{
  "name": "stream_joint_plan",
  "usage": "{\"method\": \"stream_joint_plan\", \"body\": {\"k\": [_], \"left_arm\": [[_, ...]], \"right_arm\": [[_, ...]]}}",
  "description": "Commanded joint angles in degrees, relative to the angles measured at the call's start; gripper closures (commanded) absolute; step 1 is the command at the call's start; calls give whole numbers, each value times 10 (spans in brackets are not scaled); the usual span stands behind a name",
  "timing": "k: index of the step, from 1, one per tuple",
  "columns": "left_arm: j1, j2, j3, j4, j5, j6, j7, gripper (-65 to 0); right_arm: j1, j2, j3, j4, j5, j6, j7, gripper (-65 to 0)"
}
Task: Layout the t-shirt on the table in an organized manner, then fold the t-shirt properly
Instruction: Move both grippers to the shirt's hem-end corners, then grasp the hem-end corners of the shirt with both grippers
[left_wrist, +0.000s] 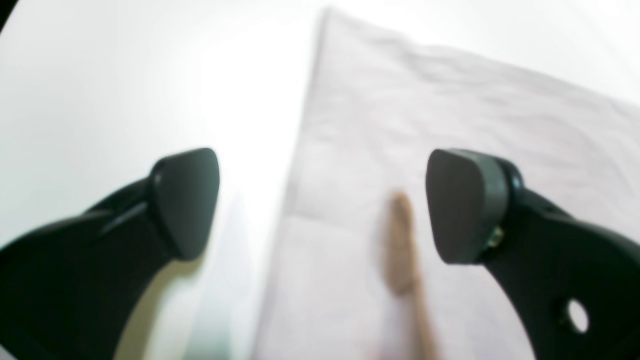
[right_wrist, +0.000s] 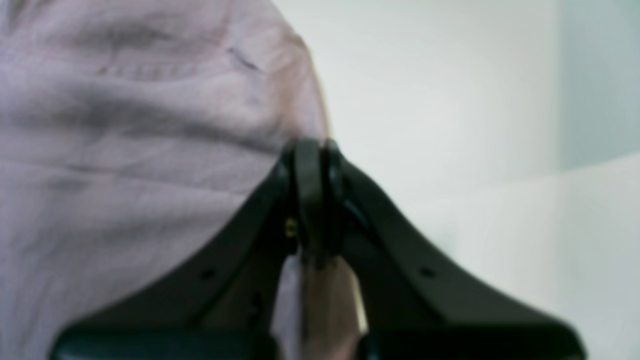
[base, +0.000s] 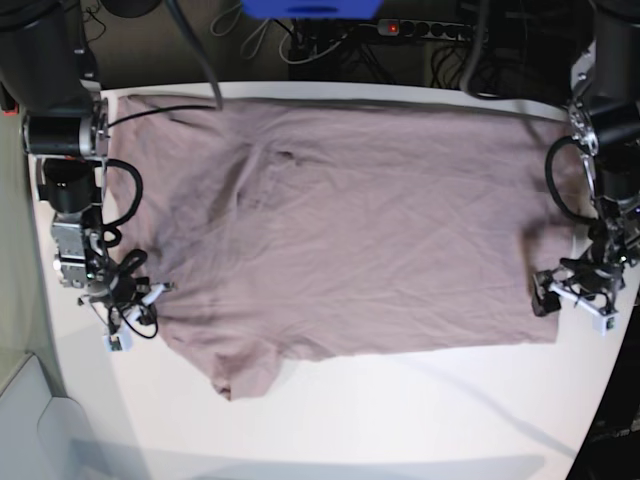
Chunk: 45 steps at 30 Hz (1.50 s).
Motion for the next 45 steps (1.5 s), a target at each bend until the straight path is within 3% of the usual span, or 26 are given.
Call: {"method": "stream_joint_plan", "body": {"k": [1,4,14,18,20,26,27,33,39,45], "left_arm": [[-21,-8,16,1,-6,-5,-19,-644],[-31,-4,52,-10,-10,-2,-20,-644],[-29,9,55,-66,-8,-1,-45,-644],[-28,9,59,-74,-6,-7,-42,-611],[-28,9,59,-73,-6,-7,-41,-515],[-31,10,55,-71,-11,-1,-41,-36],[-31,10,55,-71,-11,-1,-41,0],[-31,10,55,-69,-12,-8,-41,-1],[-16,10,55,-21,-13,-9,-34,-2],[31,10,55,88,-99,-9,50,-2]], "right_arm": [[11,7,0,3,-5,-1,-11,0],[11,7,0,3,-5,-1,-11,0],[11,8,0,3,-5,-1,-11,0],[11,7,0,3,-5,-1,-11,0],[11,6,0,3,-5,-1,-11,0],[11,5,0,3,-5,-1,-10,0],[11,5,0,3,-5,-1,-10,0],[12,5,2,7,-5,-1,-10,0],[-39,4,54,134,-5,11,-17,0],[-85,4,65,222,-5,49,-47,0]]}}
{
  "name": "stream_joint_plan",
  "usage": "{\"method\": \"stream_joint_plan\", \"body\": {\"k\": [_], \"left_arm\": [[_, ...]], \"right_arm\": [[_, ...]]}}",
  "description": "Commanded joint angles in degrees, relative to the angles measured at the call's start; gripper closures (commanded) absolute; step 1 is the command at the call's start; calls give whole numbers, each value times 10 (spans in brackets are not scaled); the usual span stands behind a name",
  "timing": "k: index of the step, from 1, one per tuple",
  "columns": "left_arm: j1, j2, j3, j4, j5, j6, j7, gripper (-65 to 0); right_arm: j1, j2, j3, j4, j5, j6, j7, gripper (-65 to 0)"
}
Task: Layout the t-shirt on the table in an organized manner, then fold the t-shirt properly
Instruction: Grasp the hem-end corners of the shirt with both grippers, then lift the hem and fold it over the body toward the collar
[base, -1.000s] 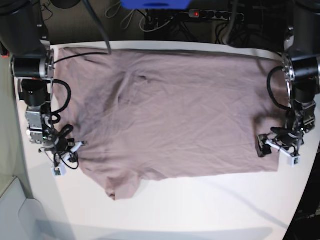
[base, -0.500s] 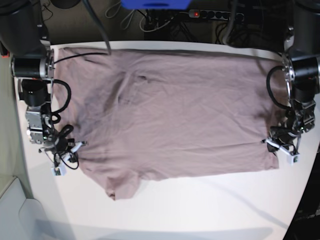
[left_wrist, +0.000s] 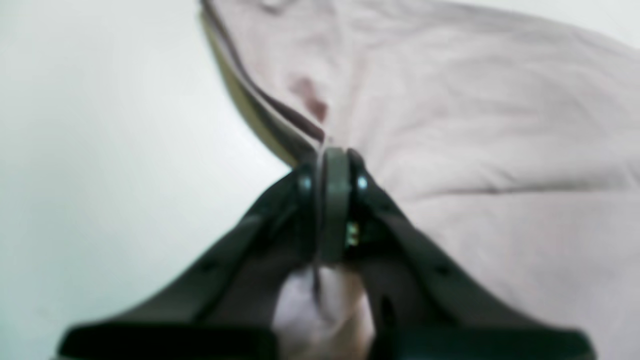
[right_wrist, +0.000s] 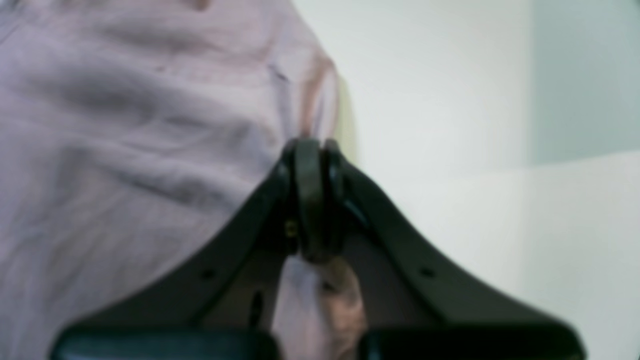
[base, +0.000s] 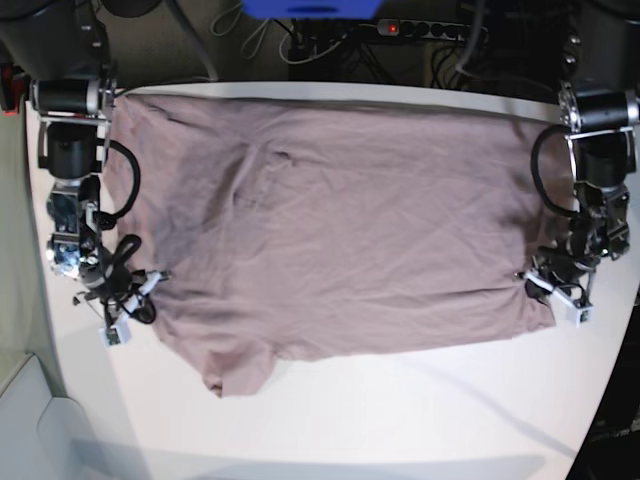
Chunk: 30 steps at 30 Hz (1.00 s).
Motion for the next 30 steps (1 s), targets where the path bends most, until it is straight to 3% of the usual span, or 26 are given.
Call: {"method": "stream_joint_plan", "body": {"k": [1,7,13,17,20,25,30], "left_arm": [[-9,-11,-1,29,-22,-3,-7,-2],[51,-16,-1,156,-52,-3,16,-2],[71,-16,-1,192,-53,-3,16,-2],[94,-16,-9,210,-53,-3,16,-2],[117,-13,-62,236,-53,-3,17,-2],[129,-10,-119,272,-53,-3,79,-2],[140,-10,-138,300,-53,-3,100,-2]], "right_arm": [[7,9,15,26,8,6,14,0],[-46,8,84,134,8,49,-22,0],[-95,8,135,220,8,98,-53,0],[-130,-7,167,284,8,98,-71,0],[-155,-14,173,321,9,98,-74,0],[-186,-20,173,363,9,98,-74,0],[-226,-20,173,415,61,98,-84,0]]}}
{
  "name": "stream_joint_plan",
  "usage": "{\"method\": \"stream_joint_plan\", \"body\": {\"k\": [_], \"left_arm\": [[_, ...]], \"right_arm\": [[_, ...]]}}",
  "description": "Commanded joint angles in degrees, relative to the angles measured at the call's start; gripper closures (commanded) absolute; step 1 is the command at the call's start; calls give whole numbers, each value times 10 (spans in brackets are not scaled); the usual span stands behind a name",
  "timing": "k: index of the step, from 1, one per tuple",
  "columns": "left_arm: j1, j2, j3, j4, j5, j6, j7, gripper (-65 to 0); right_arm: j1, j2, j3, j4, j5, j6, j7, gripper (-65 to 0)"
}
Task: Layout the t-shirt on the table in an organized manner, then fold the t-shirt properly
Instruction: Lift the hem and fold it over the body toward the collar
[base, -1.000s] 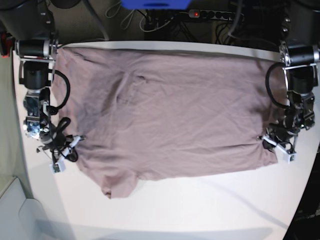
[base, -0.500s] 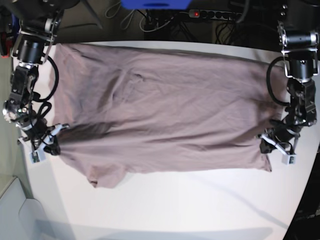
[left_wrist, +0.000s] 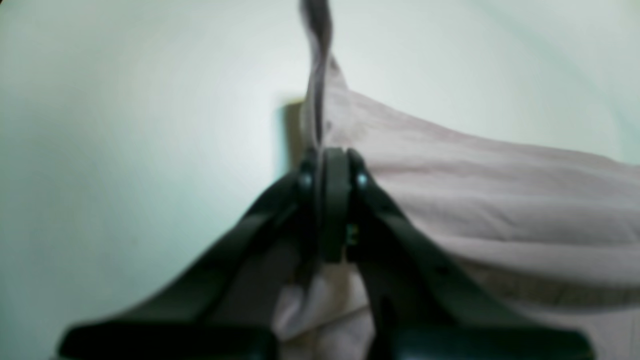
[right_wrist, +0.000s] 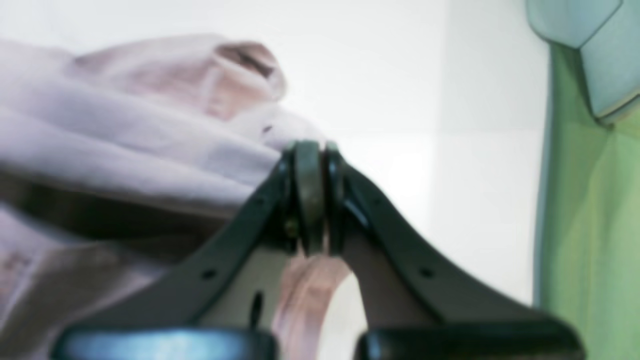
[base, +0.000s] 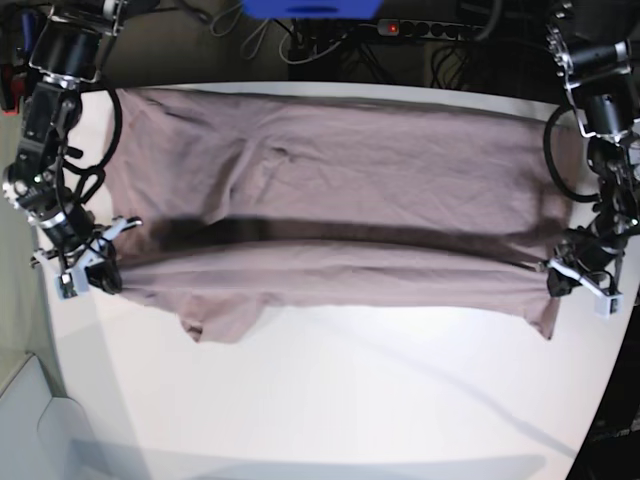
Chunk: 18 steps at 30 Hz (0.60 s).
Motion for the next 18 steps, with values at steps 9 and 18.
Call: {"method": "stream_joint_plan", "body": {"k": [9,18], "left_arm": [[67,7,-48,104,-9,0,21,-2],[120,57,-167,183,-9,-77,98,-2]], "right_arm": [[-53,6,47,69,16,-2,7,0],[-81,-26,106,73,16,-2,6,0]]}}
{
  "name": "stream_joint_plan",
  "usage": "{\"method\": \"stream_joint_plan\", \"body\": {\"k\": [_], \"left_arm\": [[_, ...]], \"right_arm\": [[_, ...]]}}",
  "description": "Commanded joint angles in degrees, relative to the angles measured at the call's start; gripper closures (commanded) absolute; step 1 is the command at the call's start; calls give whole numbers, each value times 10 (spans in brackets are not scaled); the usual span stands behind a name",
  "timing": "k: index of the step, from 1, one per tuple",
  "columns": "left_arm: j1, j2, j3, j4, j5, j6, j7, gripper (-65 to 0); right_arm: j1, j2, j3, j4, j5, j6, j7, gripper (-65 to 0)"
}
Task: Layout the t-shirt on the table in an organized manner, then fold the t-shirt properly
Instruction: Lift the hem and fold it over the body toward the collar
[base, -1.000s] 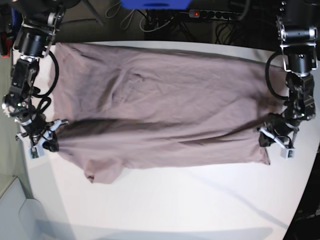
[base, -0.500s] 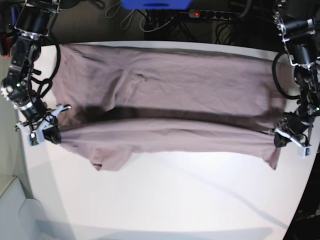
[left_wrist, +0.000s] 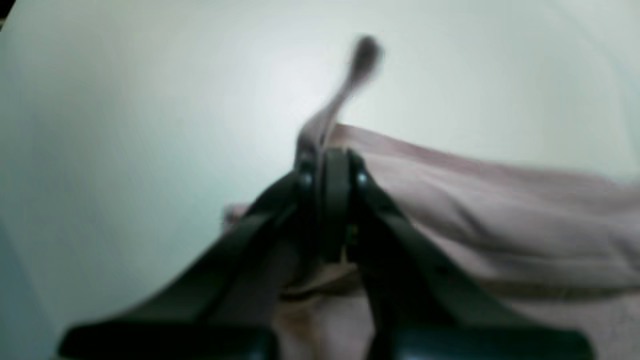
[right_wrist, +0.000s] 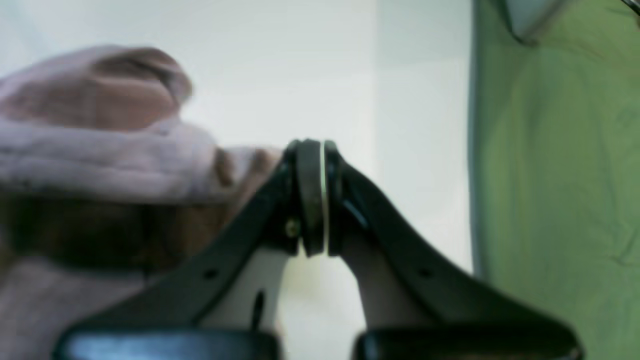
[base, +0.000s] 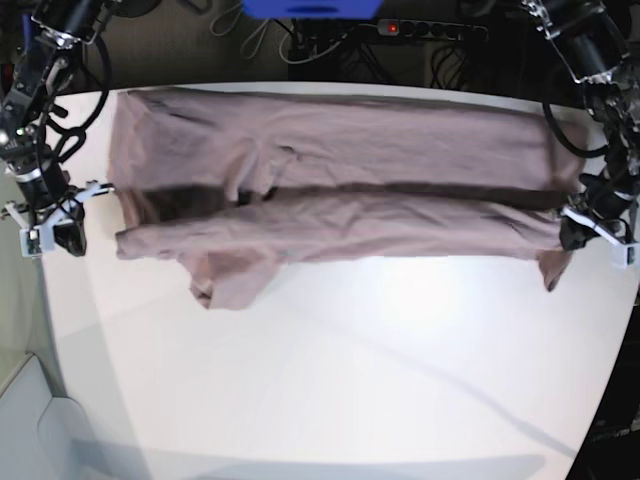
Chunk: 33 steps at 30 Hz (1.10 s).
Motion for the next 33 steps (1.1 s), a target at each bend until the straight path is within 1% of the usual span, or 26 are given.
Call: {"method": "stream_joint_plan", "body": {"k": [1,3,5,12,17,20,21,23,26,28,29,31,33], "left_arm": [[-5,-7,-9,19,-10,-13,-1,-2],[-5,2,-26,29,-7,-27,22,-2],[-2,8,-43,30,-7,-28,38,-2],[15,17,-48,32,-9,-28,43,-2],[26,19,-48,32,-9,-28,43,-2],[26,19,-48,32,-9,-28,43,-2],[26,19,-48,32,-9,-28,43,-2],[27,19,-48,32,-9,-29,43,-2],[31,19,-48,32,-9,-41,44,-2],[36,19,-48,32,-9,-41,44,-2],[37,19,-48,32,-9,-41,44,-2],[37,20,-48,32,-9,-41,44,-2],[37,20,-48,32,-9,-41,44,-2]], "right_arm": [[-1,3,1,16,10,-1,15,0],[-17,-8,1,22,10,-1,15,0],[-30,-21,2,37,10,-1,15,0],[-71,-52,-1,94,10,-1,9,0],[-66,-52,-1,141,10,-1,-64,0],[-41,-52,-3,150,7,-1,-102,0],[-33,-52,-3,150,7,-1,-118,-15],[-20,-52,-3,150,6,-1,-147,-68],[-1,-52,-5,150,6,-1,-186,-178],[11,-51,-30,147,6,-1,-201,-253],[13,-45,-47,147,6,-1,-205,-283],[18,-33,-87,142,6,-1,-207,-320],[27,-30,-124,133,6,-1,-209,-324]]}}
